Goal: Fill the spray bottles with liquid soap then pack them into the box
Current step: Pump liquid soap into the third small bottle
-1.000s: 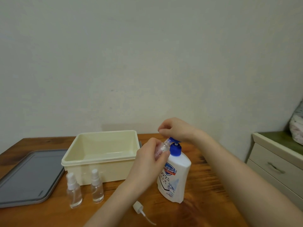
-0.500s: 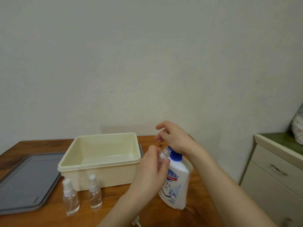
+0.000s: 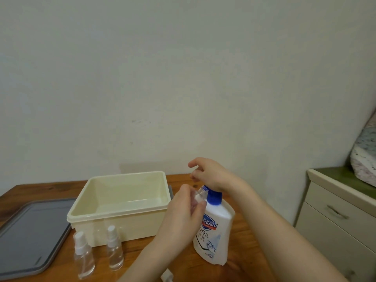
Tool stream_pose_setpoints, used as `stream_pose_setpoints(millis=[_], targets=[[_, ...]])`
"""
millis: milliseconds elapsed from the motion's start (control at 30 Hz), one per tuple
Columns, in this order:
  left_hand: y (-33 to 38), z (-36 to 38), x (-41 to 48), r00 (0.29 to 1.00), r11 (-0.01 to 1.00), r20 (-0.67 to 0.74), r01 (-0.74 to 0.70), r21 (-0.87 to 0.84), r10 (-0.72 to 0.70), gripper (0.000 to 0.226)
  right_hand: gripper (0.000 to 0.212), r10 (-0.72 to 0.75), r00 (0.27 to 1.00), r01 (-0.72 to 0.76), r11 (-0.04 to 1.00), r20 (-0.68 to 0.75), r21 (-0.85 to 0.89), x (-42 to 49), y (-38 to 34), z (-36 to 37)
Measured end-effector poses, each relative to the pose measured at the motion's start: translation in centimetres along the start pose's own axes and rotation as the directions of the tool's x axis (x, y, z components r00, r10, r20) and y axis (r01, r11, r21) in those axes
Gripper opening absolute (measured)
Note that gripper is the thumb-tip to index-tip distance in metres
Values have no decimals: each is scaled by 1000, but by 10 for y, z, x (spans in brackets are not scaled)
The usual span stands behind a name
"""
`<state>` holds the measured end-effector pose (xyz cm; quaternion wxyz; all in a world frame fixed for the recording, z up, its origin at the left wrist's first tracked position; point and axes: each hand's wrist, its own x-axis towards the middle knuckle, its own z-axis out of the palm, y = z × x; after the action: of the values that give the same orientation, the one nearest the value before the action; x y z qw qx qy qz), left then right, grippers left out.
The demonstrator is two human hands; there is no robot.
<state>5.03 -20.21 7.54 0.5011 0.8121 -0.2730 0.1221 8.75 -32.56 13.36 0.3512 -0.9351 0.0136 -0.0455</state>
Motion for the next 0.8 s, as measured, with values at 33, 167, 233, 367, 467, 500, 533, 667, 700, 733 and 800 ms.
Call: stream_pose_setpoints(millis=[33, 167, 233, 367, 467, 500, 533, 667, 700, 733, 800], targets=[[2, -1, 0, 1000, 1000, -6, -6, -11, 6, 9, 37, -12, 1000, 12, 1000, -6, -13, 1, -3, -3], [-2, 0, 0, 1000, 1000, -5, -2, -10, 1, 10, 36, -14, 998, 15, 1000, -53, 9, -2, 1, 1], [-7, 3, 0, 1000, 1000, 13, 16, -17, -16, 11, 34, 3, 998, -2, 1000, -67, 20, -6, 4, 7], [-3, 0, 1, 1000, 999, 16, 0, -46, 1, 11, 35, -22, 997, 17, 998, -69, -63, -1, 0, 2], [-2, -3, 4, 1000, 998, 7, -14, -65, 14, 10, 37, -28, 996, 24, 998, -82, -53, 2, -2, -2], [-4, -2, 4, 1000, 998, 17, -10, -66, 11, 10, 38, -23, 996, 19, 999, -88, -46, 2, 0, 0], [-6, -1, 4, 1000, 998, 31, -3, -68, 5, 10, 39, -17, 996, 13, 999, -91, -41, 1, 1, 3], [-9, 0, 2, 999, 998, 42, -12, -58, 15, 12, 37, -11, 996, 8, 999, -90, -35, -2, 1, 6], [-7, -1, 2, 999, 998, 33, -24, -63, 26, 12, 37, -14, 996, 10, 999, -89, -42, -1, 0, 3], [-5, -2, 2, 999, 997, 22, -30, -77, 32, 12, 38, -20, 996, 16, 999, -86, -47, 0, -2, 0], [-3, -3, 3, 999, 994, 13, -39, -98, 40, 11, 38, -31, 996, 27, 998, -79, -51, 2, -3, -2]])
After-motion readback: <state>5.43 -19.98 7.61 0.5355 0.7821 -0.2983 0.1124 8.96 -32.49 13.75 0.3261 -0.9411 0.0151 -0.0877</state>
